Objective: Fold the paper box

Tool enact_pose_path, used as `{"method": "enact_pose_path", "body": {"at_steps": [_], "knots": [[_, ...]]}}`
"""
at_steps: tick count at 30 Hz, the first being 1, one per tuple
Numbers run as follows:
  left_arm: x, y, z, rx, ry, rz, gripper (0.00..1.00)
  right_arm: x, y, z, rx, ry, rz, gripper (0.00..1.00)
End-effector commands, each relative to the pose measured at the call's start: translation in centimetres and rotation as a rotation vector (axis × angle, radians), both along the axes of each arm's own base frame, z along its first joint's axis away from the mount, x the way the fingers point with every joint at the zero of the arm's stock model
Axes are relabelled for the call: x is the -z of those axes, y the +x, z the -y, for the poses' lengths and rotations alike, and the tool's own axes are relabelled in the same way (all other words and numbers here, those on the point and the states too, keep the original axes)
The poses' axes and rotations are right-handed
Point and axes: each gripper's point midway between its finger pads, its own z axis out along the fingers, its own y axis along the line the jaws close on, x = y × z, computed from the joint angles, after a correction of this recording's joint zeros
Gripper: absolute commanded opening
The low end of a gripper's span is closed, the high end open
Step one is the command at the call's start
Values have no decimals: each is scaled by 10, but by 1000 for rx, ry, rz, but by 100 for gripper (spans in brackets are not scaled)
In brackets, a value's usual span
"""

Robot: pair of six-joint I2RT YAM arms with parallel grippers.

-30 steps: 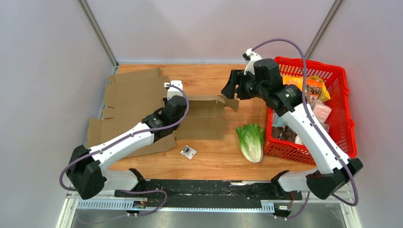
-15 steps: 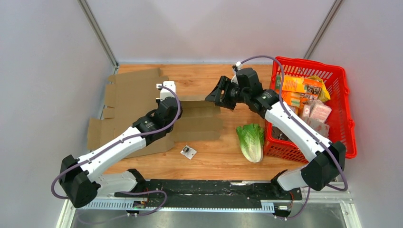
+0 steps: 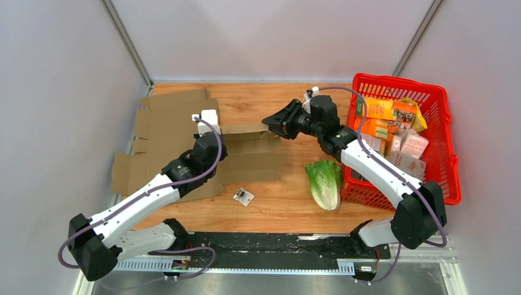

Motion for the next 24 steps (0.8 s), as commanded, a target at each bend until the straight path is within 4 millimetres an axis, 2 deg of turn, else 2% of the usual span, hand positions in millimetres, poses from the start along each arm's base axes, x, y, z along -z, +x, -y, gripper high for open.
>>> {"method": "enact_pose_path", "body": {"at_steps": [1, 4, 5, 6, 10, 11, 12, 13, 14, 15, 16, 17, 18, 19, 21, 24], "knots": [[-23, -1, 4, 23, -85, 85, 0, -41, 10, -4, 42, 168, 47, 35], [-25, -3, 4, 27, -105, 91, 0, -42, 8, -8, 22, 194, 23, 25], [-24, -3, 5, 28, -110, 89, 0, -39, 8, -9, 14, 199, 9, 10], [-25, -4, 5, 29, -121, 90, 0, -37, 7, -11, 9, 217, 1, 0], [-35, -5, 6, 18, -172, 96, 0, -42, 0, -11, -46, 213, 61, 0], [-37, -5, 6, 11, -186, 100, 0, -39, -2, -8, -87, 125, 177, 6], [-39, -5, 5, 6, -188, 104, 0, -34, -8, -2, -111, 50, 192, 16], [-44, -4, 3, -8, -190, 114, 0, -38, -10, 5, -130, -26, 255, 33], [-42, -6, -1, -18, -174, 100, 0, -18, -18, 16, -184, -178, 305, 59], [-48, -6, -3, -26, -179, 106, 0, -30, -23, 27, -169, -233, 381, 67], [-50, -8, -5, -28, -176, 111, 0, -30, -28, 32, -183, -268, 418, 72], [-53, -8, -6, -29, -177, 118, 0, -29, -34, 38, -208, -312, 472, 76], [-56, -8, -8, -33, -178, 124, 0, -36, -41, 44, -201, -329, 509, 76], [-58, -9, -8, -33, -178, 128, 0, -34, -45, 47, -201, -348, 525, 76], [-60, -10, -10, -33, -178, 129, 0, -19, -49, 53, -198, -416, 514, 67], [-62, -14, -12, -35, -189, 128, 0, -7, -53, 59, -179, -499, 536, 62]]}}
